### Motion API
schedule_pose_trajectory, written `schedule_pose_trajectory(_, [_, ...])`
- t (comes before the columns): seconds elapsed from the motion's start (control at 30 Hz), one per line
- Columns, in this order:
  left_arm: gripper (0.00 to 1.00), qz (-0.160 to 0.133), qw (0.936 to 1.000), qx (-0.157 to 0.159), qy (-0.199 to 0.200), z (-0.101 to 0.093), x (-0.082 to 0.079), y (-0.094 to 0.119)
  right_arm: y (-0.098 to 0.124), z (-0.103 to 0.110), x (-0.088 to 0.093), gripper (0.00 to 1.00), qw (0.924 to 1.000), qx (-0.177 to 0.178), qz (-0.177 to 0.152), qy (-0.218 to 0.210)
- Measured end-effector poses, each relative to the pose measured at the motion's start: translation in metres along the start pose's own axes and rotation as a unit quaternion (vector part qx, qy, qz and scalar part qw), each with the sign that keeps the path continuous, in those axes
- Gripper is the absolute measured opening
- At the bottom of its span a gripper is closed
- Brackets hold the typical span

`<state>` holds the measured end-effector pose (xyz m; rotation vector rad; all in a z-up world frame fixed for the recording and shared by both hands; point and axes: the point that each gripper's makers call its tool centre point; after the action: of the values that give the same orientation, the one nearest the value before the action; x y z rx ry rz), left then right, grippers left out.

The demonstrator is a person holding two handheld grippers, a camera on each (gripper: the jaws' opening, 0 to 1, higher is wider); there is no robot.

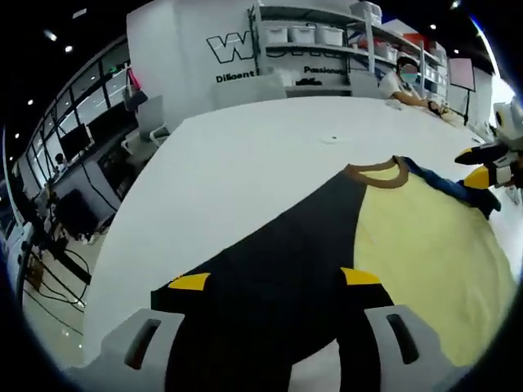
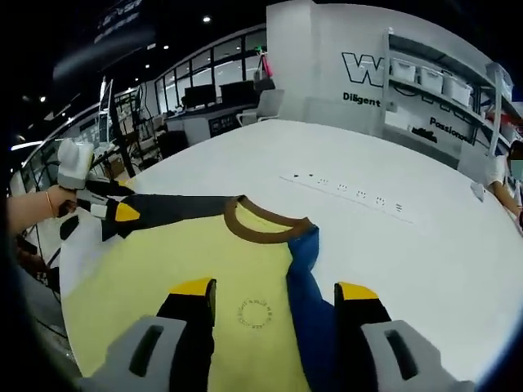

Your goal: Fold the garment on the visible template until the final outline fits inside the template.

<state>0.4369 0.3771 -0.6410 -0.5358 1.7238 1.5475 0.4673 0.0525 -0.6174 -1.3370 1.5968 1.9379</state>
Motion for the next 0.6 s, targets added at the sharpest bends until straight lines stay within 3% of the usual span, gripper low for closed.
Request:
schedule_pose_trajectory(0.17, [0.63, 0.001, 1.0000, -0.001, -0.003, 0.001, 0.003, 0.004, 0.004, 0.002, 0.002, 0.60, 1.0000, -0.002, 0.001, -0.001])
schedule_pose_trajectory(0.37, [0.56, 0.028, 0.9990, -0.008, -0.033, 0.000, 0.026, 0.019, 0.017, 0.007, 0.013, 0.63, 0.9999, -0.006, 0.005, -0.008])
schedule_pose_trajectory(0.5, [0.48, 0.033, 0.9994, -0.012, -0.001, 0.006, 0.036, 0.020, 0.024, 0.004, 0.019, 0.63, 0.9999, 0.000, 0.008, -0.013])
schedule_pose_trajectory(0.6, [0.45, 0.038, 0.9992, -0.011, -0.008, 0.005, 0.038, 0.021, 0.026, 0.001, 0.022, 0.63, 0.9998, 0.002, 0.008, -0.018])
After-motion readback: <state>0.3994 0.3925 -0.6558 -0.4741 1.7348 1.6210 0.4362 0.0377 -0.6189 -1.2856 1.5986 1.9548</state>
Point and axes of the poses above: the point that each gripper's makers call its tool centre point, and the gripper's own axes: y roughly backward along the fingers, z roughly to its left, x roughly out of its underside, and after that the axes turned 8 degrees about x, right-handed
